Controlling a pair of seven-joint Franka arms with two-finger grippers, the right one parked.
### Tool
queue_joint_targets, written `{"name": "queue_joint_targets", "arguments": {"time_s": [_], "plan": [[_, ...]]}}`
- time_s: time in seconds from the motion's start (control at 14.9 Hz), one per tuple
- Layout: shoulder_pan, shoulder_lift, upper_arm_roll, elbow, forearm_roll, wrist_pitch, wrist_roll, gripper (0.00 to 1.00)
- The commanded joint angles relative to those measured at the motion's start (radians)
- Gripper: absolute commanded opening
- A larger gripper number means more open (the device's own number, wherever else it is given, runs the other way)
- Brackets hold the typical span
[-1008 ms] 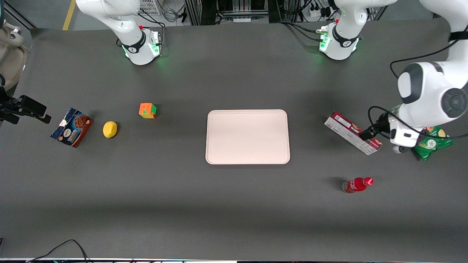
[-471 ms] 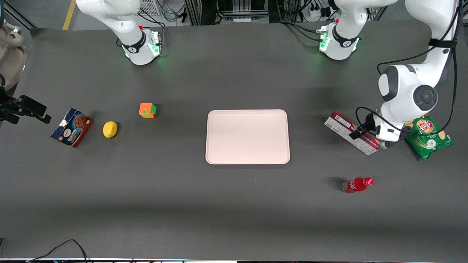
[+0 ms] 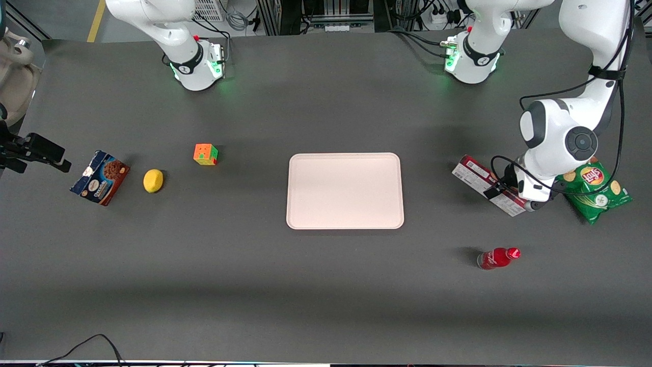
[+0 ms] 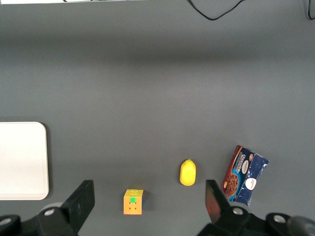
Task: Place red cookie box on tray
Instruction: 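Close the left gripper on the end of the shortbread box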
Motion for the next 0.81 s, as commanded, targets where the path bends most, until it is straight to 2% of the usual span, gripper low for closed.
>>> {"name": "queue_joint_targets", "arguments": {"time_s": [0.0,0.13,0.4,0.74], "plan": [[-0.023,0.012,0.026,-0.014,-0.007,0.037,-0.004,0.92],[-0.023,0.012,0.026,-0.020,-0.007,0.039,-0.004,0.81],[-0.033,0.011,0.026,-0.019,-0.007,0.022,-0.004,0.41],[-0.044,0.000,0.026,-0.006,-0.003,-0.007,0.000,0.20]]}}
